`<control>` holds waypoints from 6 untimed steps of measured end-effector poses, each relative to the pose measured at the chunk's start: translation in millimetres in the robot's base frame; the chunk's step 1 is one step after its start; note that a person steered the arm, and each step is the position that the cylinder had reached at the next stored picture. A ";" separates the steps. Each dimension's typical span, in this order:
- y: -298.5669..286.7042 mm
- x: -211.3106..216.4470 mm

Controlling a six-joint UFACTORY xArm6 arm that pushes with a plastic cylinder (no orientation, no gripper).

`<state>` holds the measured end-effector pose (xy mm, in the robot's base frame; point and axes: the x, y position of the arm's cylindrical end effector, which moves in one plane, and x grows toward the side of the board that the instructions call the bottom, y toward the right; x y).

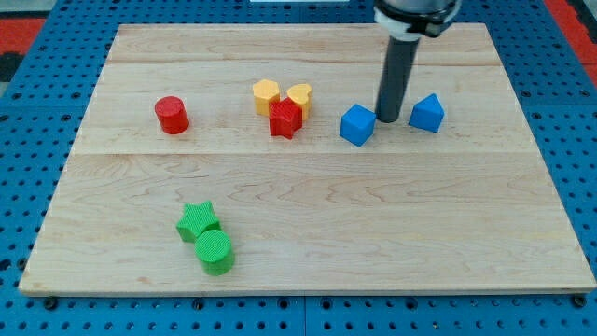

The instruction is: Slide the blue cube closer to the red star

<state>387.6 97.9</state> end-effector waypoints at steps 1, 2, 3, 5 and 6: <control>-16.7 4.1; 0.7 12.3; 13.8 17.5; -2.8 39.2; -25.8 38.2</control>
